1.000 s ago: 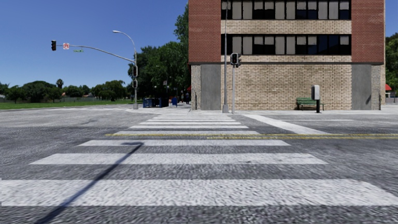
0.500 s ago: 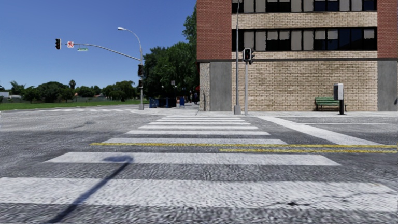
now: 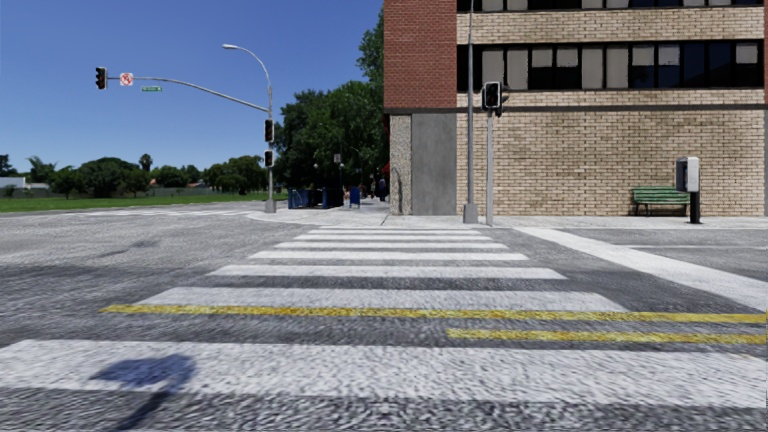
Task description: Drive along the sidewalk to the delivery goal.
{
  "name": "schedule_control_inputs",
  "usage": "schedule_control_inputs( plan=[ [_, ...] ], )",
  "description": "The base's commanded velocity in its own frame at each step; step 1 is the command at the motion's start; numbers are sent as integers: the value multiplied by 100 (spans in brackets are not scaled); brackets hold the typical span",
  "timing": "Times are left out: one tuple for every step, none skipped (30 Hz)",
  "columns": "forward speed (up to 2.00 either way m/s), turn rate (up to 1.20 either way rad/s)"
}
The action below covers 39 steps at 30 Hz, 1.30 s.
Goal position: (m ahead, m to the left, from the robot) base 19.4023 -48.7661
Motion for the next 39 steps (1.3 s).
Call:
schedule_control_inputs(
  plan=[
    [200, 0],
    [200, 0],
    [200, 0],
    [200, 0],
    [200, 0],
    [200, 0],
    [200, 0],
    [200, 0],
    [200, 0],
    [200, 0],
    [200, 0],
    [200, 0],
    [200, 0],
    [200, 0],
    [200, 0],
    [200, 0],
    [200, 0],
    [200, 0],
    [200, 0],
    [200, 0],
    [200, 0],
    [200, 0],
    [200, 0],
    [200, 0],
    [200, 0],
    [200, 0],
    [200, 0],
    [200, 0],
    [200, 0],
    [200, 0],
    [200, 0],
    [200, 0],
    [200, 0],
    [200, 0],
    [200, 0],
    [200, 0],
    [200, 0],
    [200, 0],
    [200, 0]
  ],
)
